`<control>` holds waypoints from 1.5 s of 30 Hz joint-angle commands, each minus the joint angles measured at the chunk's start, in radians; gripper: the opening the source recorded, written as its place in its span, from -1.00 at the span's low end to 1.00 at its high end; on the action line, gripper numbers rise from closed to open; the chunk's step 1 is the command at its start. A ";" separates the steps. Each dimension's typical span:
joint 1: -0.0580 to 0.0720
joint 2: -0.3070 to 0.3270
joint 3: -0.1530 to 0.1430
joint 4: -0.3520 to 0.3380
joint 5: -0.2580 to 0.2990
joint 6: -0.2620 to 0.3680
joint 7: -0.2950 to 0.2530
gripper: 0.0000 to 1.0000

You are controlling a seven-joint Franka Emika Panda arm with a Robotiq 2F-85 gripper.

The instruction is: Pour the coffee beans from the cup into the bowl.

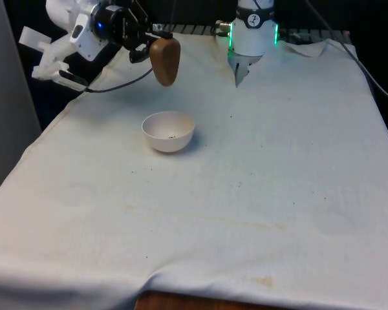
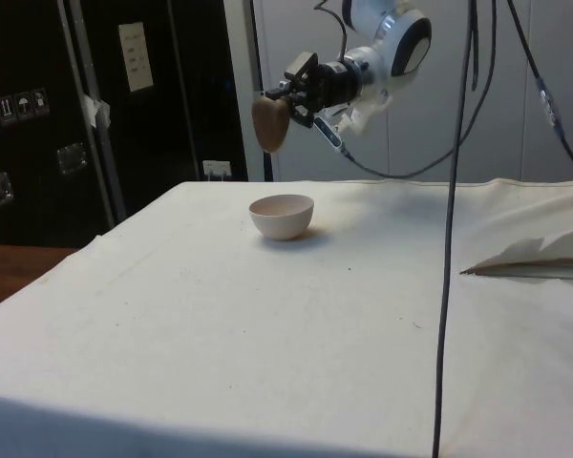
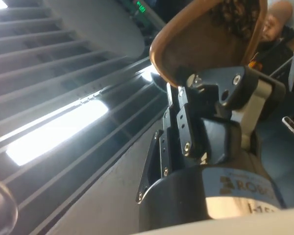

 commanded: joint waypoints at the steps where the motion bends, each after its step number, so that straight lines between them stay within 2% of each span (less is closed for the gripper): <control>1: -0.004 0.006 0.007 0.002 0.013 -0.010 0.009 -0.99; 6: -0.007 0.025 0.010 -0.001 0.036 -0.042 0.007 -0.99; 7: 0.000 0.022 0.002 -0.002 0.029 -0.036 0.000 -0.99; 8: -0.007 0.028 0.010 -0.001 0.039 -0.048 0.007 -0.99; 10: -0.009 0.034 0.010 -0.001 0.047 -0.061 0.007 -0.99; 14: -0.010 0.051 0.009 -0.002 0.071 -0.095 0.008 -0.99; 15: -0.002 0.050 0.001 -0.004 0.066 -0.090 0.000 -0.99; 16: -0.010 0.054 0.008 -0.002 0.075 -0.101 0.009 -0.99; 18: -0.006 0.055 0.004 -0.004 0.082 -0.114 0.011 -0.99; 22: -0.003 0.056 0.000 -0.004 0.084 -0.132 0.003 -0.99; 23: -0.002 0.048 0.000 -0.009 0.088 -0.132 0.016 -0.99; 29: -0.006 0.052 0.001 -0.009 0.096 -0.157 0.019 -0.99; 30: -0.003 0.054 -0.003 -0.005 0.090 -0.156 0.008 -0.99; 34: -0.009 0.056 0.002 -0.009 0.100 -0.171 0.020 -0.99; 39: -0.008 0.058 0.002 -0.010 0.102 -0.180 0.017 -0.99; 40: -0.003 0.057 -0.003 -0.011 0.096 -0.177 0.008 -0.99; 41: -0.007 0.058 0.001 -0.010 0.101 -0.182 0.016 -0.99; 45: -0.006 0.058 0.000 -0.011 0.100 -0.184 0.014 -0.99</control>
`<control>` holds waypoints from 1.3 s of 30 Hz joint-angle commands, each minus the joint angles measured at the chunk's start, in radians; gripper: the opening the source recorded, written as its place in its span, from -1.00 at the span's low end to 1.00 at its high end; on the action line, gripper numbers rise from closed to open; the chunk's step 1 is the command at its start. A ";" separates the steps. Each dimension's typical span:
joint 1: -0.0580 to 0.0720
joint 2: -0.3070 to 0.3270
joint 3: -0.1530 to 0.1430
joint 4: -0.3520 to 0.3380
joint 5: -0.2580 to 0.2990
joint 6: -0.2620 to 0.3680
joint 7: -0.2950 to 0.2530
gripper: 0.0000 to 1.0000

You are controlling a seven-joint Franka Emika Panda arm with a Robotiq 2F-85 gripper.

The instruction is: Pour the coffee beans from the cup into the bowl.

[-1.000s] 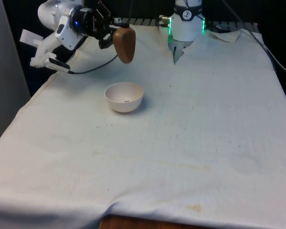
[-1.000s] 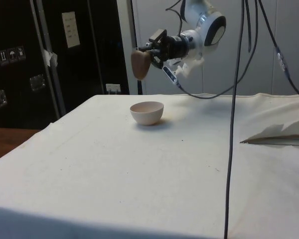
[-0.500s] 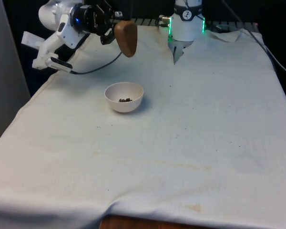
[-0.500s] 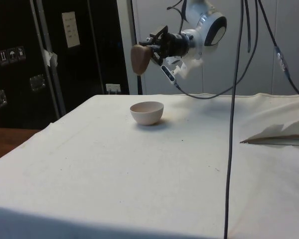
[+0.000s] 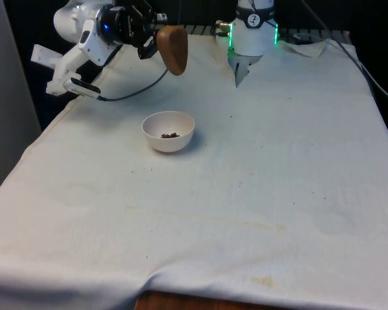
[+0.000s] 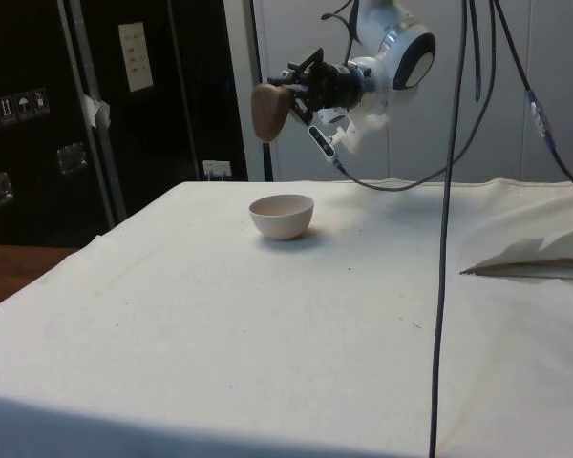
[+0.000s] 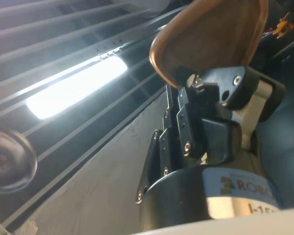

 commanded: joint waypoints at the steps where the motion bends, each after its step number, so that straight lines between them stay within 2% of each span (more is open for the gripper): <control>1: -0.003 0.000 0.003 0.000 0.003 -0.003 0.006 -0.99; 3: 0.000 0.000 0.000 0.000 0.000 -0.001 0.000 -0.99; 4: -0.003 0.000 0.003 0.000 0.003 -0.004 0.005 -0.99; 39: 0.000 0.000 0.000 -0.001 0.000 -0.004 -0.014 -0.99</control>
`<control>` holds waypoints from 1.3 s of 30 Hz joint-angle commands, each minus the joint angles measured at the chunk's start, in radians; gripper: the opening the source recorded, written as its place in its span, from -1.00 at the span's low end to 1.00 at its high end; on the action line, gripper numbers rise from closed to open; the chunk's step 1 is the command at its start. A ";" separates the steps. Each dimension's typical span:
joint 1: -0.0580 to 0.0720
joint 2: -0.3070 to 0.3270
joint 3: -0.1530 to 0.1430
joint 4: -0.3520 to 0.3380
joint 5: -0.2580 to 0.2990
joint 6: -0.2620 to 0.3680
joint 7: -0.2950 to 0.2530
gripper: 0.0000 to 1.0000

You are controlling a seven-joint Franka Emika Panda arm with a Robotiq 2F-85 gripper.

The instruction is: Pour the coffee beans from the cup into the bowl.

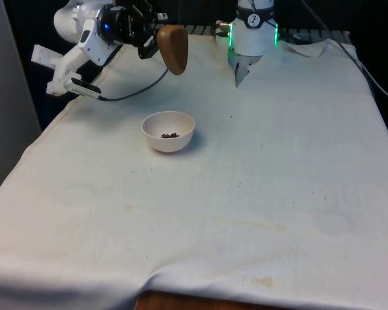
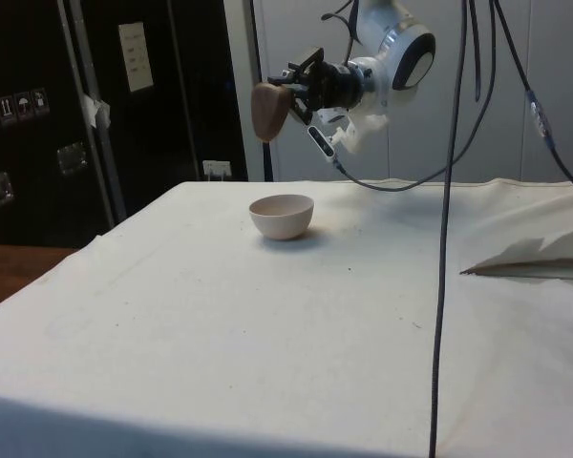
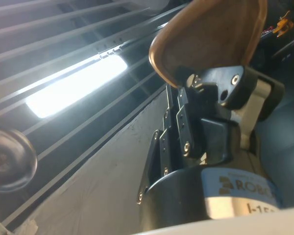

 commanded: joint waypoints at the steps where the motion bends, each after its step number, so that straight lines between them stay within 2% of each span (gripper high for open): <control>1: 0.000 0.000 0.000 -0.001 0.000 0.000 0.002 -0.99; 9: 0.000 0.000 0.000 -0.001 0.000 0.000 -0.002 -0.99; 14: 0.011 -0.002 -0.003 -0.002 -0.003 0.012 -0.007 -0.99; 16: 0.022 -0.006 -0.009 -0.003 -0.012 0.024 -0.012 -0.99; 17: 0.011 -0.001 0.000 0.000 -0.006 0.007 -0.015 -0.99; 18: 0.026 -0.008 -0.011 -0.004 -0.015 0.028 -0.014 -0.99; 26: 0.060 -0.024 -0.021 -0.012 -0.052 0.073 -0.031 -0.99; 27: 0.044 -0.014 -0.009 -0.001 -0.048 0.052 -0.034 -0.99; 28: 0.062 -0.026 -0.021 -0.013 -0.057 0.079 -0.033 -0.99; 34: 0.084 -0.045 -0.020 -0.020 -0.088 0.125 -0.041 -0.99; 35: 0.069 -0.036 -0.009 -0.009 -0.086 0.104 -0.045 -0.99; 36: 0.086 -0.047 -0.020 -0.021 -0.091 0.129 -0.041 -0.99; 38: 0.098 -0.057 -0.020 -0.024 -0.102 0.150 -0.041 -0.99; 39: 0.098 -0.057 -0.020 -0.024 -0.102 0.150 -0.041 -0.99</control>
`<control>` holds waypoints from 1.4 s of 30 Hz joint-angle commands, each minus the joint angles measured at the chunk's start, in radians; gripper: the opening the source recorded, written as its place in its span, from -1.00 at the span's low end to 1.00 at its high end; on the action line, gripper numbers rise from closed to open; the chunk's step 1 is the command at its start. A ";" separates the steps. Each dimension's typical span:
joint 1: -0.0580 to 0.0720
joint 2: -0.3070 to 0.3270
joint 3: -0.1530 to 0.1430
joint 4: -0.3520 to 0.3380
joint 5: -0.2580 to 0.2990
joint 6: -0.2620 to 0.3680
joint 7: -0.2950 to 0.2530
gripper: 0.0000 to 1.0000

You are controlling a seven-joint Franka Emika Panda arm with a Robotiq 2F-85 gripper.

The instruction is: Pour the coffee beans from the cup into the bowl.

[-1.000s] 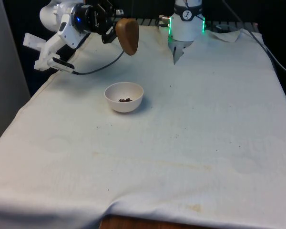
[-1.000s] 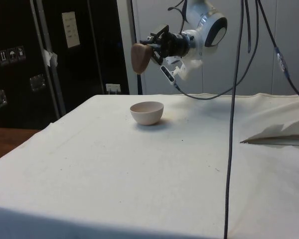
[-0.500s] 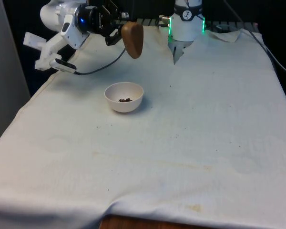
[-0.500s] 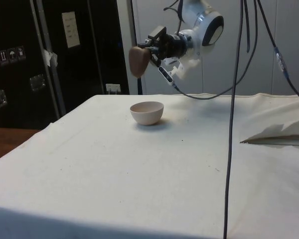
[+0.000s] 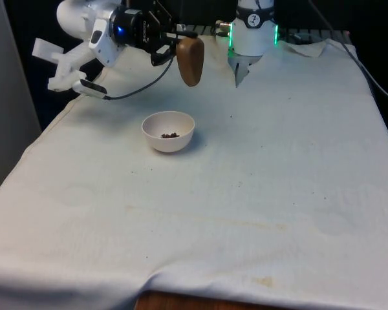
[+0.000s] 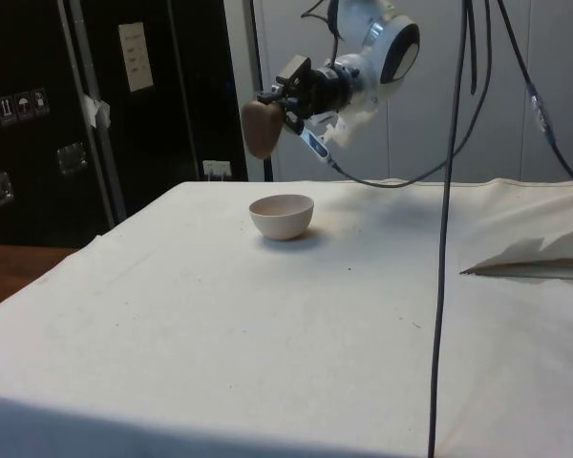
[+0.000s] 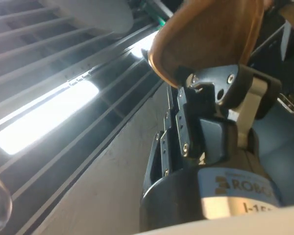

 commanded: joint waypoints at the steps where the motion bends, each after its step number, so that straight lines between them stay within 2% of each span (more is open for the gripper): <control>1: 0.018 -0.012 -0.011 -0.012 -0.005 0.025 0.004 -0.99; 2: 0.025 -0.019 -0.011 -0.013 -0.013 0.039 0.005 -0.99; 5: 0.033 -0.029 -0.010 -0.016 -0.025 0.057 0.006 -0.99; 6: 0.016 -0.017 0.001 -0.004 -0.021 0.032 0.000 -0.99; 7: 0.036 -0.032 -0.010 -0.017 -0.029 0.063 0.006 -0.99; 9: 0.044 -0.042 -0.009 -0.021 -0.040 0.081 0.006 -0.99; 15: 0.060 -0.060 -0.007 -0.024 -0.066 0.117 0.007 -0.99; 16: 0.045 -0.050 0.003 -0.013 -0.064 0.094 0.000 -0.99; 17: 0.063 -0.063 -0.007 -0.025 -0.070 0.123 0.007 -0.99; 22: 0.080 -0.079 -0.005 -0.027 -0.093 0.156 0.010 -0.99; 24: 0.085 -0.084 -0.005 -0.027 -0.101 0.166 0.011 -0.99; 25: 0.071 -0.078 0.006 -0.017 -0.105 0.150 0.002 -0.99; 26: 0.090 -0.091 -0.003 -0.028 -0.109 0.179 0.012 -0.99; 28: 0.091 -0.094 -0.002 -0.029 -0.112 0.185 0.012 -0.99; 33: 0.104 -0.115 0.008 -0.031 -0.139 0.224 0.018 -0.99; 34: 0.088 -0.106 0.019 -0.021 -0.140 0.203 0.008 -0.99; 35: 0.107 -0.122 0.011 -0.033 -0.148 0.237 0.020 -0.99; 40: 0.117 -0.142 0.023 -0.035 -0.174 0.276 0.028 -0.99; 41: 0.100 -0.130 0.033 -0.025 -0.169 0.249 0.017 -0.99; 42: 0.118 -0.145 0.025 -0.035 -0.178 0.281 0.029 -0.99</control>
